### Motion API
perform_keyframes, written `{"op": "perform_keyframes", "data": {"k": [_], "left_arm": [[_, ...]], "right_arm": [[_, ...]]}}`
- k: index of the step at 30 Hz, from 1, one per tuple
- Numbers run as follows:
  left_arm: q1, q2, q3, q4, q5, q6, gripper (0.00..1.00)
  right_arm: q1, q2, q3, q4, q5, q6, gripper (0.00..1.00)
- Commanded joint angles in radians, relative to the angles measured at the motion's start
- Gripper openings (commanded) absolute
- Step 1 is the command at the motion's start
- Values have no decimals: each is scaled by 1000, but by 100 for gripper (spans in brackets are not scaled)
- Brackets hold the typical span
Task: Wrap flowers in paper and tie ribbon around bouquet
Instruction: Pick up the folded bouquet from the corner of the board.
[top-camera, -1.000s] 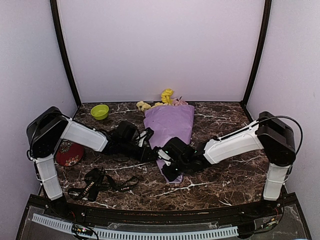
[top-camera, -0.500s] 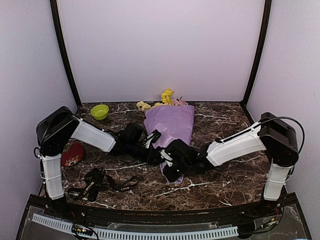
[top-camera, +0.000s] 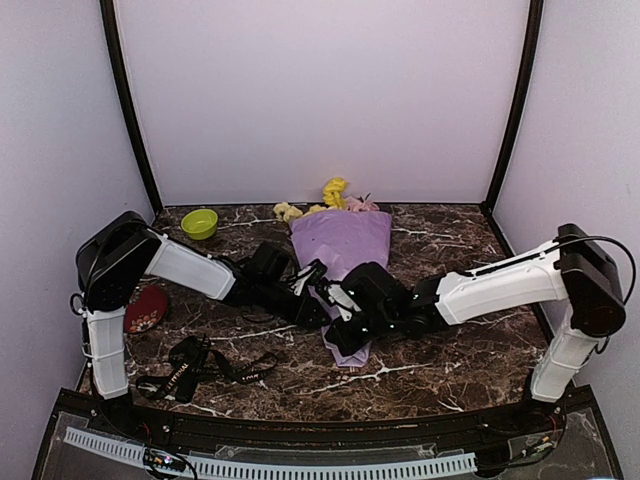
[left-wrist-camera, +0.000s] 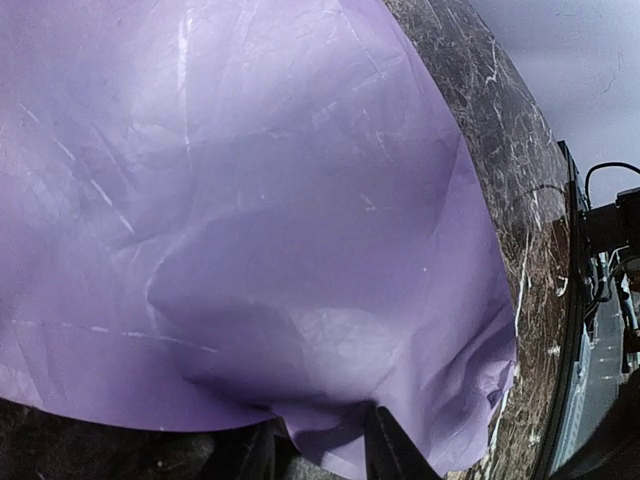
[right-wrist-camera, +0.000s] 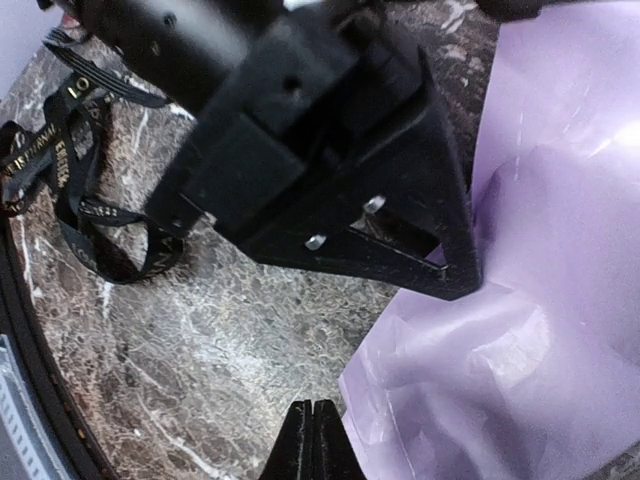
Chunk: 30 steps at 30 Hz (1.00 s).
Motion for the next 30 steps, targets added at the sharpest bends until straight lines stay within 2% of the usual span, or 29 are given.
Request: {"op": "perform_keyframes", "data": {"k": [1, 4, 7, 11, 14, 18, 24, 28, 30], "left_arm": [[-4, 60, -20, -175, -41, 28, 33], [-4, 63, -29, -160, -29, 20, 32], [-4, 63, -44, -138, -28, 18, 32], [-5, 66, -65, -108, -25, 10, 32], [-4, 66, -83, -90, -23, 4, 32], [-4, 66, -92, -80, -24, 10, 32], [-4, 72, -78, -94, -33, 26, 32], [-4, 73, -73, -102, -33, 36, 32], [-4, 75, -74, -106, -31, 38, 32]], "right_arm": [[-45, -168, -35, -77, -1, 89, 1], [-143, -294, -157, -105, -66, 238, 21], [-261, -360, -282, -42, -230, 375, 44], [-349, -309, -365, 109, -425, 463, 66], [-359, -221, -362, 168, -516, 469, 77], [-362, -147, -399, 290, -558, 513, 78], [-363, -9, -409, 502, -611, 580, 67], [-365, 7, -411, 545, -602, 603, 55], [-366, 9, -420, 569, -599, 615, 44]]}}
